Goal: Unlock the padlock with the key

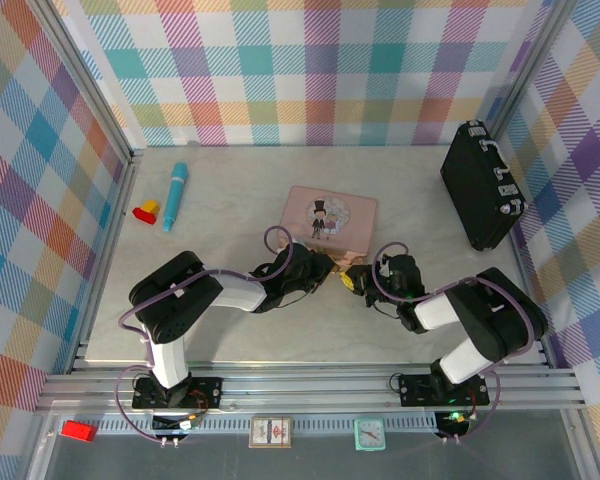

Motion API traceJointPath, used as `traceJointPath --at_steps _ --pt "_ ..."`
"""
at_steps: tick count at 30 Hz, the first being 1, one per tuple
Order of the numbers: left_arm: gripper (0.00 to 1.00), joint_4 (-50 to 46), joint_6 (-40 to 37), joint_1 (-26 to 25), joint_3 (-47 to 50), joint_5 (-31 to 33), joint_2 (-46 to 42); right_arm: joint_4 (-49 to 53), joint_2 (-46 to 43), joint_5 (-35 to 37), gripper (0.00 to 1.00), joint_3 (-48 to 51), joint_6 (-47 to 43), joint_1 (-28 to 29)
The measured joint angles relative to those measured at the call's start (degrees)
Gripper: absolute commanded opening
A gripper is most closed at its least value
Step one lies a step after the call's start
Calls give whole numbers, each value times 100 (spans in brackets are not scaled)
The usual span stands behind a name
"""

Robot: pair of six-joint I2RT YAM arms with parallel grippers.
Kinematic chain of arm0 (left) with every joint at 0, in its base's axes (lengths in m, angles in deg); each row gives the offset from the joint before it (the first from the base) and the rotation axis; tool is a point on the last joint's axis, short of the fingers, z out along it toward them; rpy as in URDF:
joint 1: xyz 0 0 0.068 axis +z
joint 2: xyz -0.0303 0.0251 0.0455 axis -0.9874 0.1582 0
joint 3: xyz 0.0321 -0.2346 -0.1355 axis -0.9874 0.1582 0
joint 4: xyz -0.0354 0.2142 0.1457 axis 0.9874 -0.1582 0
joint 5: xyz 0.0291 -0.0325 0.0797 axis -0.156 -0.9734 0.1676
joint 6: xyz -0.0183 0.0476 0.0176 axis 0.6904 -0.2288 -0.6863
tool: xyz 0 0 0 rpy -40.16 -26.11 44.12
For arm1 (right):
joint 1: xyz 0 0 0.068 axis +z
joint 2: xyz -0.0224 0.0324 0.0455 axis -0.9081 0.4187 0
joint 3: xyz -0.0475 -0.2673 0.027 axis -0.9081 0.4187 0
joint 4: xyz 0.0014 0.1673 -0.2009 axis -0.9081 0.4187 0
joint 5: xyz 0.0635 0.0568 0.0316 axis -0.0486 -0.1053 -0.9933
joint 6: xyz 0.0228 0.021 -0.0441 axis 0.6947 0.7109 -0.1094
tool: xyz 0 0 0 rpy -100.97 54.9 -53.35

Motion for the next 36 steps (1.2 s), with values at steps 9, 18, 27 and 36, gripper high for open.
traceJointPath --at_steps 9,18,27,36 --pt "0 -2 20 -26 -7 92 2 -671 450 -365 0 2 37 -96" --pt "0 37 120 -76 -61 -81 0 654 -592 -188 38 -11 -470 -98" --pt "0 -662 118 -87 81 -166 -459 3259 -2168 66 58 -809 -2870 -59" --pt "0 -879 76 188 101 -232 -514 4328 -3239 885 51 -713 -5593 820"
